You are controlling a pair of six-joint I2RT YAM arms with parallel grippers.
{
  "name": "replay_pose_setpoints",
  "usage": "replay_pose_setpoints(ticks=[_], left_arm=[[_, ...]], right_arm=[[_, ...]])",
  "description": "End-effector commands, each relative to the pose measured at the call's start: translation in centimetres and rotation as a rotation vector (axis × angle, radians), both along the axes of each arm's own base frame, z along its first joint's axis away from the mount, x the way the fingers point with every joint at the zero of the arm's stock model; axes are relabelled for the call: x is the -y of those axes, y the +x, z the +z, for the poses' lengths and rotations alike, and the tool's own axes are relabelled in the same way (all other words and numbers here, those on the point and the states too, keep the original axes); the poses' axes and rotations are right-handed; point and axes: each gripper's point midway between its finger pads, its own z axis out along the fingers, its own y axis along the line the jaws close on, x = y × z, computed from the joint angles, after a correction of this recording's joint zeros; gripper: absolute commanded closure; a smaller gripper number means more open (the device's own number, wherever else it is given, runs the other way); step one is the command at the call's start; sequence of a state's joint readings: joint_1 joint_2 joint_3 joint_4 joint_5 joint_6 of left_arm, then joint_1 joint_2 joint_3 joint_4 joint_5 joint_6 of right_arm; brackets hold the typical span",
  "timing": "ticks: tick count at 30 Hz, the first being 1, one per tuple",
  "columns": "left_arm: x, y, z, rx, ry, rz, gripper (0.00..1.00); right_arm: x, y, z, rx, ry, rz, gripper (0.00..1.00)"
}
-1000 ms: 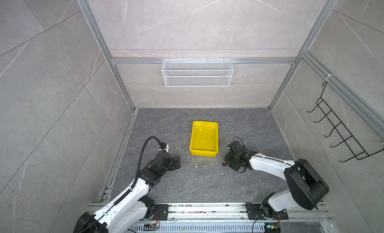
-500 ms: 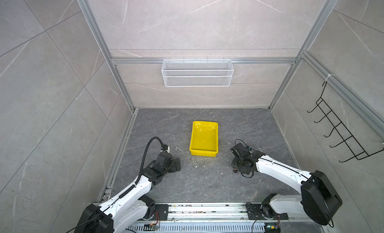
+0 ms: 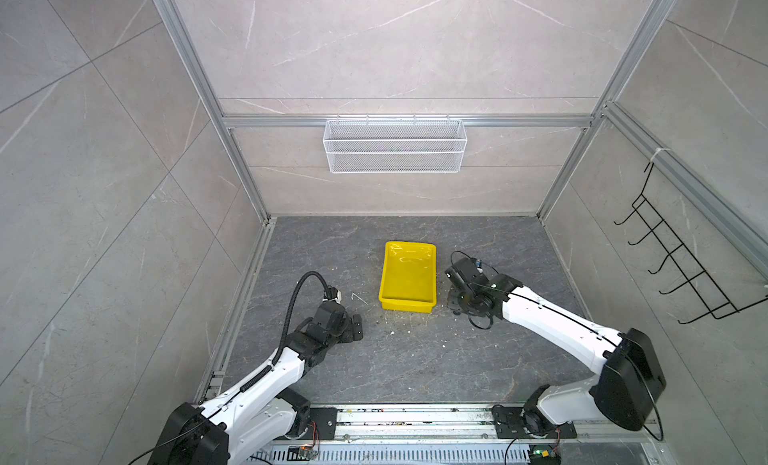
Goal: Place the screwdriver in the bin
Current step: 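Carry the screwdriver with the right gripper over the yellow bin, then lower the screwdriver into the bin and open the right gripper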
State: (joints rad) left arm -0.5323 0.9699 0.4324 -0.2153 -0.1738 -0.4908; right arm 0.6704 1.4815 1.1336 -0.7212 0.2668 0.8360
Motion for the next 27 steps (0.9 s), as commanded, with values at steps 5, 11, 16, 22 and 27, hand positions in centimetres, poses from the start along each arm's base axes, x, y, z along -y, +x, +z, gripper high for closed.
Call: replay_pose_setpoints(ticks=[5, 11, 16, 22, 27], left_arm=[[-0.1, 0.7, 1.6, 0.039, -0.008, 0.03, 0.0], [-0.5, 0.7, 1.7, 0.045, 0.001, 0.045, 0.0], [-0.4, 0.7, 1.8, 0.053, -0.006, 0.039, 0.0], [-0.5, 0.8, 2.2, 0.068, -0.002, 0.041, 0.0], [-0.4, 0.8, 2.4, 0.084, -0.011, 0.035, 0.0]], right_arm=[[-5.9, 4.1, 0.8, 0.048, -0.032, 0.094, 0.76], [-9.5, 6.7, -0.9, 0.031, -0.032, 0.107, 0.76], [-12.2, 8.6, -2.8, 0.016, -0.009, 0.098, 0.76], [-14.5, 10.2, -5.3, -0.016, -0.035, 0.103, 0.76], [-15.3, 10.7, -6.3, -0.038, -0.03, 0.1, 0.75]])
